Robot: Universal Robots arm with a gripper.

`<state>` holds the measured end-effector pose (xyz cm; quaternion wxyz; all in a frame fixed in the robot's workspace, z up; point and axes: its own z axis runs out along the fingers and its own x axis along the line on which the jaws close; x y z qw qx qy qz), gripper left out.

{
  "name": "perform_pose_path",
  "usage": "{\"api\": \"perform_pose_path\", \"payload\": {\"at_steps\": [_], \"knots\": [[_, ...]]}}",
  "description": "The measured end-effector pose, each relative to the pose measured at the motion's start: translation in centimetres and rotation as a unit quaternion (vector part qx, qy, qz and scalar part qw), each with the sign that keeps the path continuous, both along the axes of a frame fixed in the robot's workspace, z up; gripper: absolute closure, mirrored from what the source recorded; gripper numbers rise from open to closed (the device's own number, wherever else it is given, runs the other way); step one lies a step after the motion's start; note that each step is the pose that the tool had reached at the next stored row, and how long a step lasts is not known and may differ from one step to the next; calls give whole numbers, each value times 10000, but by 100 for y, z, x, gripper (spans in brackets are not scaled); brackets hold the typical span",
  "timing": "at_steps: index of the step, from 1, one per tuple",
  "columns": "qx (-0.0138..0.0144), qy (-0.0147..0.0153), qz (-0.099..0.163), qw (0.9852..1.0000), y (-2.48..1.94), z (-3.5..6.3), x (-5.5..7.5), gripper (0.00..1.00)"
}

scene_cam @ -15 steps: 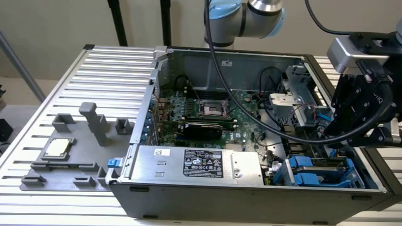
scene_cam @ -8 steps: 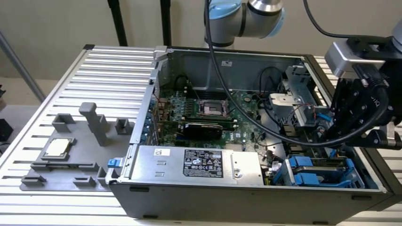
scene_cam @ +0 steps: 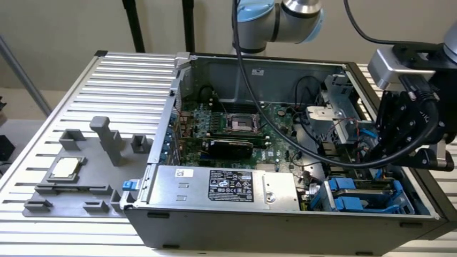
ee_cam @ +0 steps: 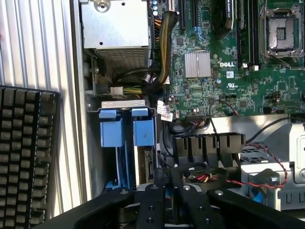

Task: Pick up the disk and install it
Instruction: 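Insert the second disk wire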

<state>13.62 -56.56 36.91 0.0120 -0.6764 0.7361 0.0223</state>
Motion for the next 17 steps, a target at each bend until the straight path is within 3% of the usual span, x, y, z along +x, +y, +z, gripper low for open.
{"api": "perform_pose_path", "payload": {"at_steps": [6, 14, 17], "knots": [[-1, -30, 8, 10000, -9, 1, -152, 84], [31, -185, 58, 9998, -85, -62, -191, 84], [40, -229, 85, 9997, -115, -92, -191, 84]]}}
